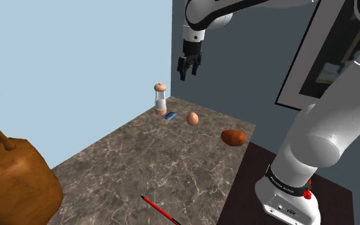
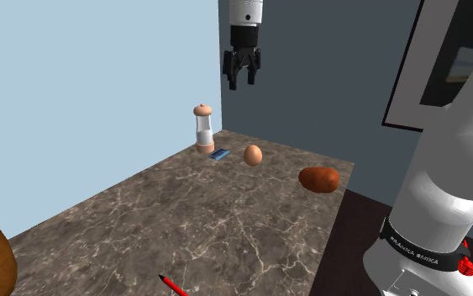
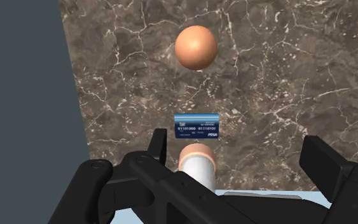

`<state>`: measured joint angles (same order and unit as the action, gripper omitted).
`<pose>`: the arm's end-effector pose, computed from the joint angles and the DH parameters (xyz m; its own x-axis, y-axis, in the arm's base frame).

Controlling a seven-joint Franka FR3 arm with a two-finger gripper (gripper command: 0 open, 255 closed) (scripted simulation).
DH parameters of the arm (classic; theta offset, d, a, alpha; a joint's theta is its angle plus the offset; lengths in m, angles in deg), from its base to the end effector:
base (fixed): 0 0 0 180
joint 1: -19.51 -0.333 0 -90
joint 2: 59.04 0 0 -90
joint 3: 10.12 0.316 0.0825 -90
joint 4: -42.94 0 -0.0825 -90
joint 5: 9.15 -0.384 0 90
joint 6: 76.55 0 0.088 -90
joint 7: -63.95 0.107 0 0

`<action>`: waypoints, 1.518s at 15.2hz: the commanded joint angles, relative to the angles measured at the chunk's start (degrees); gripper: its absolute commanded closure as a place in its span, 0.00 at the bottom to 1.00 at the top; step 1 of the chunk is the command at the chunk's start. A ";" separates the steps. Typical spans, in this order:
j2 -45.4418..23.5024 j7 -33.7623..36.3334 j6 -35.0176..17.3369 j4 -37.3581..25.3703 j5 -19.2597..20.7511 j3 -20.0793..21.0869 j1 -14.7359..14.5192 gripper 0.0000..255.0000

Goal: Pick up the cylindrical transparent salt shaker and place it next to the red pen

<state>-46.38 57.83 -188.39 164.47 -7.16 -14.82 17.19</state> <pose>0.4942 -0.0251 0.5106 0.9956 0.0792 0.0492 0.0783 -0.9967 0.0203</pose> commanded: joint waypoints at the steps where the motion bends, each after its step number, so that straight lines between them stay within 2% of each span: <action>1: -4.60 -0.33 -1.53 -3.18 -0.60 -0.16 -0.13 0.00; 9: -22.82 -1.79 -2.98 -20.19 -3.29 -0.30 0.02 0.00; 16: -39.22 -2.51 0.00 -39.77 -5.27 0.19 0.87 0.00; 23: -40.84 -2.63 -4.53 -36.86 -5.44 0.31 0.84 0.00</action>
<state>-86.96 55.29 -192.16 127.14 -12.56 -14.52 17.99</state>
